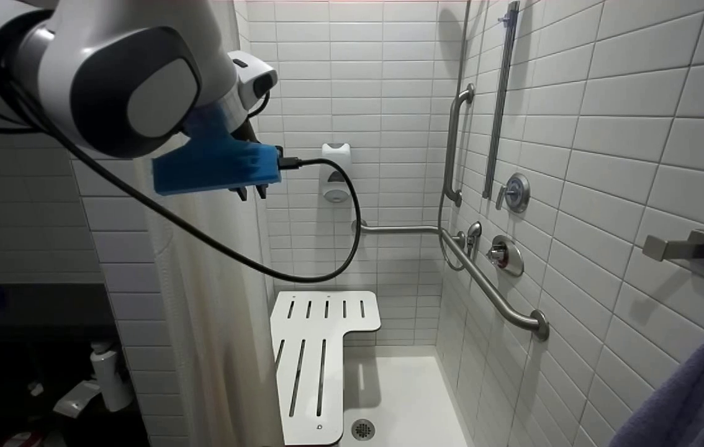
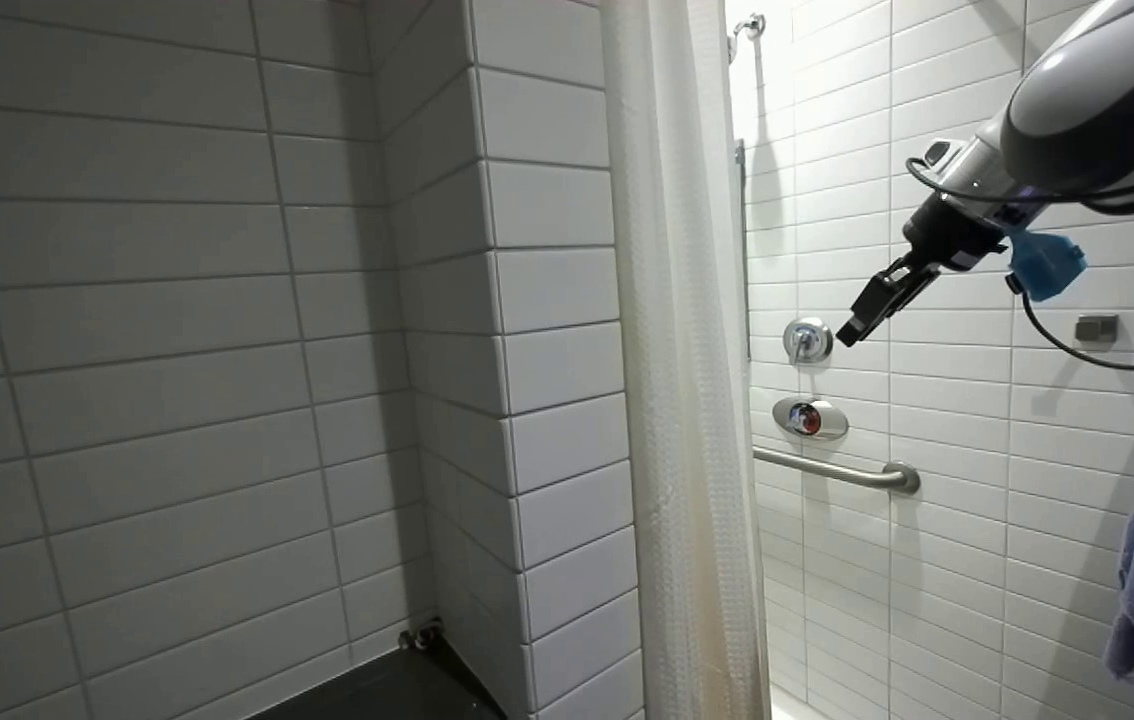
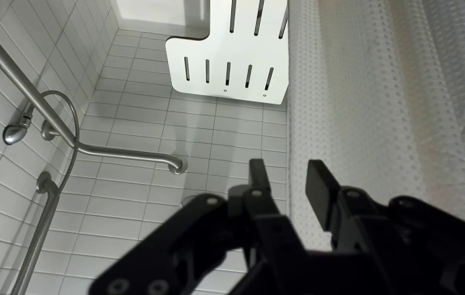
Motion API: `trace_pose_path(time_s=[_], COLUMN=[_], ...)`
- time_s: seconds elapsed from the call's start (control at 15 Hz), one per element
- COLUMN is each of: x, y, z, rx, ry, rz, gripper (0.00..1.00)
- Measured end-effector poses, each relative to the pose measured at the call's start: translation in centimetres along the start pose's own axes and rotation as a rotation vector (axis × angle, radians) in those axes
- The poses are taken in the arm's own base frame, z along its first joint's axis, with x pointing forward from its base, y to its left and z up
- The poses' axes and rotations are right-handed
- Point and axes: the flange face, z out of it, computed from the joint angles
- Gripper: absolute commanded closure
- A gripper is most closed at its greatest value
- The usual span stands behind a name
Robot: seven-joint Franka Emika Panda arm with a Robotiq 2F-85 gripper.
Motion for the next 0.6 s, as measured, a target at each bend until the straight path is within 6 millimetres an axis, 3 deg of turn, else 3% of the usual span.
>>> trace_pose_path(time_s=[0.33, 0.4, 0.6], x=[0.00, 0.00, -0.24], y=[0.00, 0.00, 0.13], z=[0.00, 0.00, 0.01], rx=[0.000, 0.000, -0.003], ry=[0.000, 0.000, -0.003], rz=[0.000, 0.000, 0.005], gripper=[0.68, 0.43, 0.31])
